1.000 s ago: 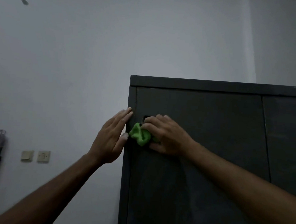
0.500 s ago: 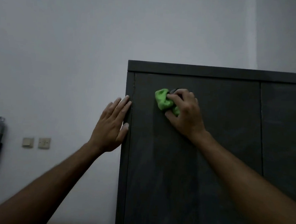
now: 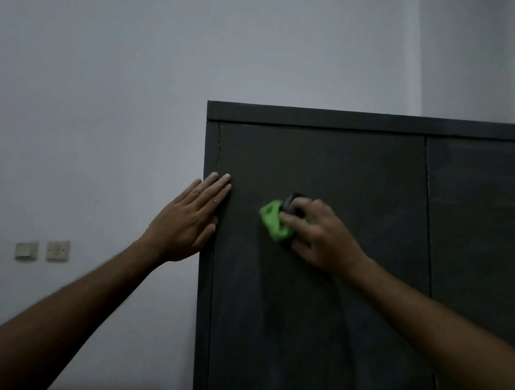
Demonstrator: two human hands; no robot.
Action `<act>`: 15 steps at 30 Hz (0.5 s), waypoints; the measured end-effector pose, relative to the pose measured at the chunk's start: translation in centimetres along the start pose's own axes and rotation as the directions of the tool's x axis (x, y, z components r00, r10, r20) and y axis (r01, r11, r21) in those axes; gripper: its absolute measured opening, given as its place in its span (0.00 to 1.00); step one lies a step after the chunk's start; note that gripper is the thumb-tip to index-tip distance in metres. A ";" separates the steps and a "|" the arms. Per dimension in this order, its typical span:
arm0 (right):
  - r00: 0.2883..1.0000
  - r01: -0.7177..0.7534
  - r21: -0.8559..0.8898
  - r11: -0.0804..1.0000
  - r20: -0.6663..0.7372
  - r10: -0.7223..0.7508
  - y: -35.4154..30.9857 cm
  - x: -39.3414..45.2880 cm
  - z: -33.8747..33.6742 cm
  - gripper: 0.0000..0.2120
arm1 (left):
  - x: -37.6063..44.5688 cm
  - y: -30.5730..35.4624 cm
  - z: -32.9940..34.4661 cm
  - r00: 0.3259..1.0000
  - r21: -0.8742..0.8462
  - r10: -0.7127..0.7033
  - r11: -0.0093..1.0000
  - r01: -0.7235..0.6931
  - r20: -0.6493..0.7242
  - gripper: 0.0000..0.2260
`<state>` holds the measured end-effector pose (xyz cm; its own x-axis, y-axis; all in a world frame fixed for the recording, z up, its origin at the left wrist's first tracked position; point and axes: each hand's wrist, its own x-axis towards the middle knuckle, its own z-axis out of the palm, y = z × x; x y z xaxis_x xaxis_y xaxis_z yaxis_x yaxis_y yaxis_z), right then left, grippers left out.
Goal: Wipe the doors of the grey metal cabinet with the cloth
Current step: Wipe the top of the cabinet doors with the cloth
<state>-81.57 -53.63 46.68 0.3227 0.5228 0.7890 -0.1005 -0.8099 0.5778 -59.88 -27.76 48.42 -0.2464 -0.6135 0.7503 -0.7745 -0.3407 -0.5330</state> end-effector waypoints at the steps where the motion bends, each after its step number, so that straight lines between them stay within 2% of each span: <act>1: 0.982 0.159 0.004 0.987 0.104 -0.158 0.0 -0.9 -0.3 0.22 | 0.0 0.0 -0.1 1.000 0.009 0.007 1.000 -0.007 0.002 0.30; 2: 0.964 0.226 -0.003 0.974 0.147 -0.223 0.7 -1.3 -0.8 0.23 | -0.1 0.0 -0.1 1.000 0.019 0.010 1.000 -0.010 0.004 0.30; 3: 0.975 0.185 -0.024 0.982 0.133 -0.180 1.6 -1.2 -1.2 0.23 | -0.1 0.0 -0.2 1.000 0.028 0.010 1.000 -0.010 0.007 0.30; 4: 0.997 0.036 -0.036 0.999 0.075 -0.033 2.4 -0.7 -1.6 0.23 | -0.1 0.0 -0.2 1.000 0.031 0.009 0.999 -0.009 0.010 0.30; 5: 0.981 -0.191 -0.030 0.981 -0.025 0.190 2.8 0.1 -2.1 0.23 | -0.1 0.1 -0.2 1.000 0.032 0.005 0.999 -0.006 0.014 0.30; 6: 0.905 -0.412 -0.014 0.911 -0.118 0.408 2.7 0.8 -2.1 0.23 | 0.0 0.3 -0.3 1.000 0.033 -0.001 0.999 0.001 0.019 0.30; 7: 0.824 -0.549 -0.017 0.836 -0.175 0.538 2.0 1.3 -1.9 0.23 | 0.0 0.5 -0.3 1.000 0.037 -0.011 0.999 0.010 0.025 0.31; 8: 0.800 -0.585 -0.037 0.810 -0.194 0.568 0.9 1.5 -1.2 0.24 | 0.0 0.6 -0.3 0.999 0.043 -0.019 0.999 0.018 0.029 0.31; 9: 0.845 -0.523 -0.057 0.850 -0.167 0.508 -0.4 1.3 -0.5 0.24 | 0.0 0.6 -0.3 0.999 0.053 -0.024 0.998 0.023 0.032 0.31; 10: 0.933 -0.354 -0.079 0.932 -0.093 0.346 -1.4 0.4 0.3 0.25 | 0.0 0.7 -0.3 0.999 0.066 -0.026 0.998 0.024 0.036 0.31; 11: 0.991 -0.128 -0.083 0.988 0.014 0.130 -1.8 -0.9 0.6 0.25 | 0.0 0.7 -0.3 0.999 0.077 -0.022 0.997 0.019 0.038 0.31; 12: 0.991 0.070 -0.080 0.994 0.120 -0.060 -1.3 -2.0 0.2 0.24 | 0.1 0.7 -0.3 0.999 0.088 -0.016 0.996 0.012 0.039 0.32; 13: 0.969 0.183 -0.086 0.979 0.181 -0.166 0.1 -2.6 -0.6 0.23 | 0.2 0.7 -0.3 0.999 0.096 -0.007 0.995 0.003 0.039 0.31; 14: 0.969 0.190 -0.116 0.975 0.180 -0.168 1.8 -2.8 -1.3 0.23 | 0.3 0.8 -0.3 0.999 0.101 0.004 0.995 -0.008 0.041 0.31; 15: 0.989 0.083 -0.153 0.985 0.134 -0.063 3.5 -2.6 -2.0 0.23 | 0.3 0.9 -0.2 0.999 0.103 0.015 0.994 -0.020 0.044 0.31</act>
<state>-84.65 -57.35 47.06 0.4519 0.5322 0.7159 -0.2162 -0.7133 0.6667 -60.79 -28.10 48.25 -0.2319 -0.6495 0.7241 -0.7053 -0.4003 -0.5850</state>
